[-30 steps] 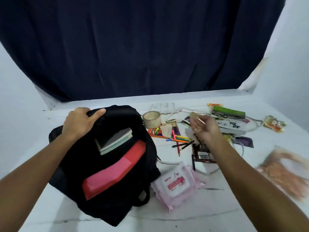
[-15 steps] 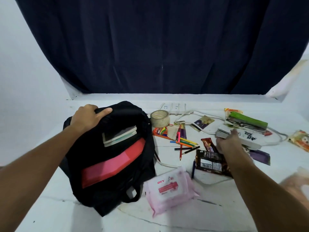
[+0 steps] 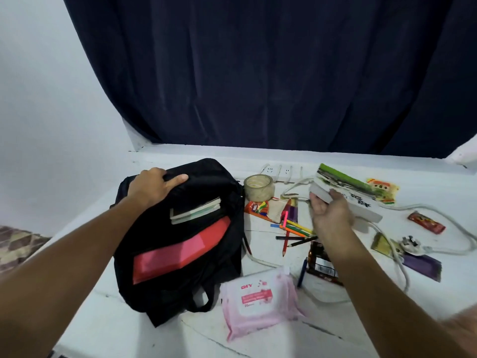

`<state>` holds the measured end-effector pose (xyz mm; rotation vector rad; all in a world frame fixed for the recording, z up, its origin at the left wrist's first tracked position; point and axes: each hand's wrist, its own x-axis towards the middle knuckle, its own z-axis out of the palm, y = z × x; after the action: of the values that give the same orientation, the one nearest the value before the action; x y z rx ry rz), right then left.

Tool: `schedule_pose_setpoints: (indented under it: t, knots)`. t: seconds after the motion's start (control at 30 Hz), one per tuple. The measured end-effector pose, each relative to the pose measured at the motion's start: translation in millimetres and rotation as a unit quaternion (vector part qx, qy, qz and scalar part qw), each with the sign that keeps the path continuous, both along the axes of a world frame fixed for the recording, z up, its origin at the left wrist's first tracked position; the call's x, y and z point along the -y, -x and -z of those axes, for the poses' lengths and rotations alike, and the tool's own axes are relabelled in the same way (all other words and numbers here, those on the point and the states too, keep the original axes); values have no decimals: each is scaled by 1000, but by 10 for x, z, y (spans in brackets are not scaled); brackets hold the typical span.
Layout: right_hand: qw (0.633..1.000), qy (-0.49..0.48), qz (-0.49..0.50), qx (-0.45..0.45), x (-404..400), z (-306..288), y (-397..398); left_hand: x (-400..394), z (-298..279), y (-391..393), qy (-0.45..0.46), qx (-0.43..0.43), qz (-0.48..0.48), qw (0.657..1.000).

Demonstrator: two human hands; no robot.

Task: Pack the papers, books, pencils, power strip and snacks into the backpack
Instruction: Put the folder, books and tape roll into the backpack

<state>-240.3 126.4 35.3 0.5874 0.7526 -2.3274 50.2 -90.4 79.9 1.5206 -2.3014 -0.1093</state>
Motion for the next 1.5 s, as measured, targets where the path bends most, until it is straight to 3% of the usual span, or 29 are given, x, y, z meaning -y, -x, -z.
schedule_pose_setpoints:
  t: [0.13, 0.23, 0.37, 0.47, 0.57, 0.63, 0.77, 1.0, 1.2, 1.33, 1.5]
  knots:
    - [985, 12, -128, -112, 89, -85, -418, 66, 8, -27, -12, -7, 5, 1000]
    - [957, 62, -243, -145, 108, -55, -526, 116, 19, -37, -26, -24, 12, 999]
    - [896, 100, -391, -186, 42, -69, -549, 230, 13, -56, -45, -45, 18, 998]
    - [834, 52, -500, -227, -5, -58, -547, 361, -70, -71, -52, -63, 43, 996]
    - [796, 4, -552, -249, 57, -25, -600, 449, -209, -77, -30, -64, 73, 995]
    - [782, 6, -569, -256, 185, 39, -685, 481, -315, -75, -1, -71, 92, 993]
    - [797, -33, -545, -257, 504, 44, -1057, 482, -490, -56, 48, -107, 115, 986]
    - [875, -5, -463, -140, 1313, -103, -1765, 449, -641, 3, 64, -124, 129, 982]
    - [922, -57, -370, -97, 2045, 99, -2115, 449, -672, -30, 63, -139, 142, 978]
    - [890, -142, -393, -181, 2211, 287, -2086, 487, -625, -94, 57, -151, 145, 976]
    - [791, -222, -478, -313, 2045, 305, -1894, 527, -598, -111, 59, -163, 160, 972]
